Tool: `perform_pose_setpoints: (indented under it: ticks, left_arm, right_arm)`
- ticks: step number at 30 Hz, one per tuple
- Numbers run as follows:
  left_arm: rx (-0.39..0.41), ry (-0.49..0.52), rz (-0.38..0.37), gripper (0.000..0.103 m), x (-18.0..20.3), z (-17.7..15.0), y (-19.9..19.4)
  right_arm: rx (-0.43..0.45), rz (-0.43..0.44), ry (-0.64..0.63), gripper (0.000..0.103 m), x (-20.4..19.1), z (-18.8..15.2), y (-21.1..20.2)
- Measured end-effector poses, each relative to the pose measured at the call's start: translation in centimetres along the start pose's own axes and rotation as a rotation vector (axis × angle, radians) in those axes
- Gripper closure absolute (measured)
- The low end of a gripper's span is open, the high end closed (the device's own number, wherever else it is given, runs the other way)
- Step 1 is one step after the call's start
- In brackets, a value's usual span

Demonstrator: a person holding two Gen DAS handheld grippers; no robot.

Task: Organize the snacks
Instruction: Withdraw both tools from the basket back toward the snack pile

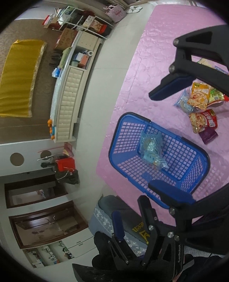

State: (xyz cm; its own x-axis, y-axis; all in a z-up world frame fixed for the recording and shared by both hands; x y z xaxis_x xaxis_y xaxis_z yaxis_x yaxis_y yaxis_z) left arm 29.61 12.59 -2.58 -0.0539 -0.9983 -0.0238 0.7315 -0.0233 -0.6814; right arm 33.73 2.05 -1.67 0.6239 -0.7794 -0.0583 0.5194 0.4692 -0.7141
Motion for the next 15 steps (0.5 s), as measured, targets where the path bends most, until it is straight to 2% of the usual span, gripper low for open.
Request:
perform_pose_setpoints:
  ticks: [1, 7, 15]
  left_arm:
    - [0.011, 0.001, 0.003, 0.023, 0.1, 0.0, -0.5]
    - [0.073, 0.003, -0.001, 0.022, 1.4, -0.4, -3.4]
    - [0.123, 0.017, 0.016, 0.022, 2.1, -1.6, -4.6]
  right_arm:
    - [0.018, -0.005, -0.009, 0.009, -0.1, 0.1, -0.5]
    - [0.132, -0.06, -0.043, 0.009, -0.4, -0.2, -3.4]
    - [0.254, -0.082, -0.037, 0.009, -0.2, -1.5, -5.5]
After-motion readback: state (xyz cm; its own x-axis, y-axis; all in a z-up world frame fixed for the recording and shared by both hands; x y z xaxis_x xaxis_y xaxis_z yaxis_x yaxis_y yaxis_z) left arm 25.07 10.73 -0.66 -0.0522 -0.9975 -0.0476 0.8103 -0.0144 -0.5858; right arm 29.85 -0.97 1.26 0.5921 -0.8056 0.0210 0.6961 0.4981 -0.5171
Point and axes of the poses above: each gripper's, at about its wrist camera, not at the fingertips, and y roughly the way its jaws point, x to its right, z to its top, the point moved 8 cm from there along y, roughly the way its jaws point, and after that the axes turned 1 degree about x, right-handed, at the moved point
